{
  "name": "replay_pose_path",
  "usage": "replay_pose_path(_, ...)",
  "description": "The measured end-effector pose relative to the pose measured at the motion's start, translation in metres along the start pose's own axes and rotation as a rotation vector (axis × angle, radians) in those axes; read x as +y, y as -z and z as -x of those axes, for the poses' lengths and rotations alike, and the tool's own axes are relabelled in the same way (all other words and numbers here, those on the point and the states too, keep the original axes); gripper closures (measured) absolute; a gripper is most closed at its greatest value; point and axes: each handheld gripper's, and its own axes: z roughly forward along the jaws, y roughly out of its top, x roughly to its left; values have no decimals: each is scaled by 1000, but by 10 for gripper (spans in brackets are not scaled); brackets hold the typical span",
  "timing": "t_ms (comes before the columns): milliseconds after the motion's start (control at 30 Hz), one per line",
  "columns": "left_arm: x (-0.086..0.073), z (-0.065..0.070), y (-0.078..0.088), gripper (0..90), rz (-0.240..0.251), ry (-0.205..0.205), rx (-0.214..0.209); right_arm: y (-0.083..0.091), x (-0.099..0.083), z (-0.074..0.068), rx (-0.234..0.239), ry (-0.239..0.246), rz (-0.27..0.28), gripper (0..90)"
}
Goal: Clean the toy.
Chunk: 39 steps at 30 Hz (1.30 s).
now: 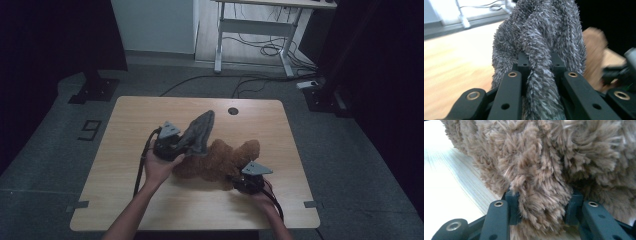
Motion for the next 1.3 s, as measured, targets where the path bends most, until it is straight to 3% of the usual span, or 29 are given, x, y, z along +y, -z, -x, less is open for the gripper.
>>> replay_pose_path(100,26,27,-22,761,-6,-41,-54,0,0,0,1,5,0,582)
replay_pose_path(233,37,61,-56,759,-64,-82,-111,0,0,0,1,5,0,582)
replay_pose_path(367,26,80,-97,754,-178,-96,-113,1,-1,-2,-7,21,-2,582)
replay_pose_path(467,12,86,-113,755,-234,-134,-83,1,-1,-3,-10,27,-8,582)
replay_pose_path(533,6,84,-112,758,-225,-144,-62,1,-1,-3,-9,28,-13,581)
replay_pose_path(600,5,83,-106,759,-234,-186,-21,1,-1,-3,-9,22,-14,581)
replay_pose_path(667,3,80,-99,759,-234,-204,4,1,0,-3,-8,17,-16,581)
replay_pose_path(800,-6,62,-80,759,-221,-204,57,1,0,-3,-7,15,-20,581)
replay_pose_path(933,-21,34,-57,761,-210,-165,124,1,-1,-2,-2,5,-23,581)
replay_pose_path(1033,-25,17,-42,761,-180,-86,93,1,-1,-2,-2,2,-22,581)
replay_pose_path(1100,-22,14,-36,758,-158,-65,73,1,0,-2,-6,1,-25,581)
replay_pose_path(1200,-12,27,-33,755,-126,-90,52,1,0,-2,-6,-16,-23,581)
replay_pose_path(1300,0,52,-40,753,-98,-119,-7,1,0,-2,-6,-19,-21,582)
